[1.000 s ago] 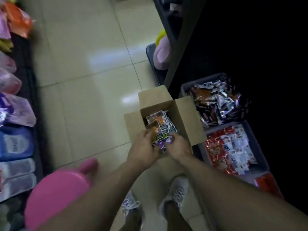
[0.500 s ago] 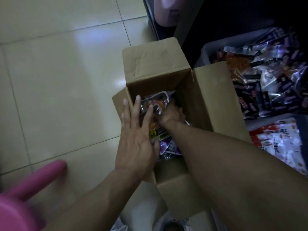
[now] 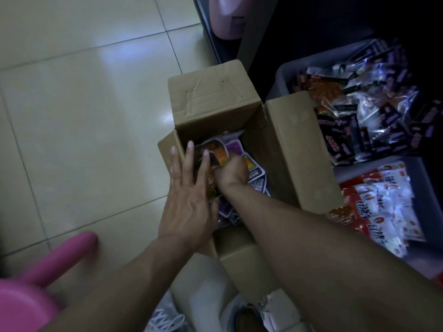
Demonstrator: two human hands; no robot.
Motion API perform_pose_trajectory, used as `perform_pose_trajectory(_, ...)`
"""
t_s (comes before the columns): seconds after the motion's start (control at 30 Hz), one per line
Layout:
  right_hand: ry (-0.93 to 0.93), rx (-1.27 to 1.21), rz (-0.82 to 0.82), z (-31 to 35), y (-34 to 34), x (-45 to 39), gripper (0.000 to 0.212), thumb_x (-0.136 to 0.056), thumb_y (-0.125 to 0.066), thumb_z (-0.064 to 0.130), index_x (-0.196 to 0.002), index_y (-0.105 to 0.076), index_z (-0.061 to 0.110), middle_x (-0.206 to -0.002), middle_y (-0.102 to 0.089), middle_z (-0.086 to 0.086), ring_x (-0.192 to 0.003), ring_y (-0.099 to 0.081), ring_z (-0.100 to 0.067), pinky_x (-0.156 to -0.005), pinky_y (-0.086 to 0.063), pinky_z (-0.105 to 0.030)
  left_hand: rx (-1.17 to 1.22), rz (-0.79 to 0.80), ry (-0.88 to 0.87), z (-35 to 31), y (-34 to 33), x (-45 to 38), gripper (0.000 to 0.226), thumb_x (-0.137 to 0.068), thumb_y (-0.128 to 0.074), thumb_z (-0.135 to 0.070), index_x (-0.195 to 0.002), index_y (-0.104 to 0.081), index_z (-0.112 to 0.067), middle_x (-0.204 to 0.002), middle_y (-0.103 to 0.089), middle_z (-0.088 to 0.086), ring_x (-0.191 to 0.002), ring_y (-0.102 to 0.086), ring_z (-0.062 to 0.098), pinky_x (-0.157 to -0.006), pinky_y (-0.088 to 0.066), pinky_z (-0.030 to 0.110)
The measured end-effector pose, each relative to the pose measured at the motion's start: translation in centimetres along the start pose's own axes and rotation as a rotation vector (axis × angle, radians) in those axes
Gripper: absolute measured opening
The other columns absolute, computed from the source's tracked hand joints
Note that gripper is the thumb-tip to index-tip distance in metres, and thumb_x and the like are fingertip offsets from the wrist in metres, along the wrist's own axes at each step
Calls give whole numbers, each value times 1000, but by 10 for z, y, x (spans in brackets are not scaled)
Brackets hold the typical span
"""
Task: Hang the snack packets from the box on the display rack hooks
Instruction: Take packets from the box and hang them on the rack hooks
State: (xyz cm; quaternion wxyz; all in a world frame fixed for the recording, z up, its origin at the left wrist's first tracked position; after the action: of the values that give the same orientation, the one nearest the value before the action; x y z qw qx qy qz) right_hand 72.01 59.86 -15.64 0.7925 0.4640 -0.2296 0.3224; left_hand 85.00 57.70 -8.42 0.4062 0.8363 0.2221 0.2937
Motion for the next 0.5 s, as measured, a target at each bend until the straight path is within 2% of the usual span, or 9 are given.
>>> perform_pose_trajectory(0.07,45,-24,-78,4,19,26,23,-89,-72,19,-112,-71,16,-109,-74,-10,-105,-68,-29,-80,-49,-28,25,122,33,0,12,0,103,-95,-60,-48,-160,15,-19,-162,39,-4,-144,46,20,-128,7,44)
perform_pose_trajectory(0.13,98,-66,-153,11,48,60,22,-88,-72,17,-110,-71,15,-104,-75,-8,-99,-70,-28,-81,-55,-32,149,214,97,-2,36,5,103,-93,-52,-62,-161,12,-19,-162,34,-8,-146,40,15,-128,8,38)
perform_pose_trajectory(0.2,133,-110,-195,16,87,100,22,-87,-74,16,-109,-73,15,-98,-76,-4,-92,-71,-23,-78,-56,-32,326,221,169,-14,74,13,101,-94,-61,-58,-164,1,-19,-170,16,-6,-154,21,10,-129,0,32)
perform_pose_trajectory(0.27,168,-145,-170,21,129,145,21,-88,-74,15,-109,-74,18,-90,-76,4,-83,-72,-14,-72,-57,-31,412,170,166,-34,123,26,104,-89,-72,-49,-164,-5,-24,-171,3,-11,-156,5,4,-127,-7,27)
perform_pose_trajectory(0.33,237,-119,-85,35,171,193,20,-90,-74,19,-109,-75,25,-84,-76,11,-76,-71,-3,-64,-57,-26,437,124,85,-58,174,39,116,-79,-81,-50,-164,-5,-28,-168,-2,-19,-154,-1,-2,-124,-11,22)
perform_pose_trajectory(0.43,370,38,63,68,230,269,15,-86,-72,34,-100,-73,40,-83,-76,19,-76,-71,5,-64,-59,-28,408,179,-140,-99,245,59,140,-60,-91,-58,-162,2,-34,-169,4,-17,-156,8,-1,-123,-2,19)
perform_pose_trajectory(0.5,409,79,158,95,271,322,25,-90,-73,19,-98,-74,42,-87,-77,20,-81,-73,1,-69,-60,-32,345,288,-299,-129,291,77,142,-57,-94,-56,-156,6,-42,-166,9,-20,-155,16,2,-120,7,17)
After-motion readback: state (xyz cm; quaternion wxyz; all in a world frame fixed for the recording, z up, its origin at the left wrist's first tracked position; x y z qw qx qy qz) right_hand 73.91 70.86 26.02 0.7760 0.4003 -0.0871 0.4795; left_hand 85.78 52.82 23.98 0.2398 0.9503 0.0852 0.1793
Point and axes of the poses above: each hand's wrist, its own x-axis away from the middle knuckle, its own y-axis out of the back of the hand, z = x × y, the point moved 3 cm from there along -x, towards the middle knuckle
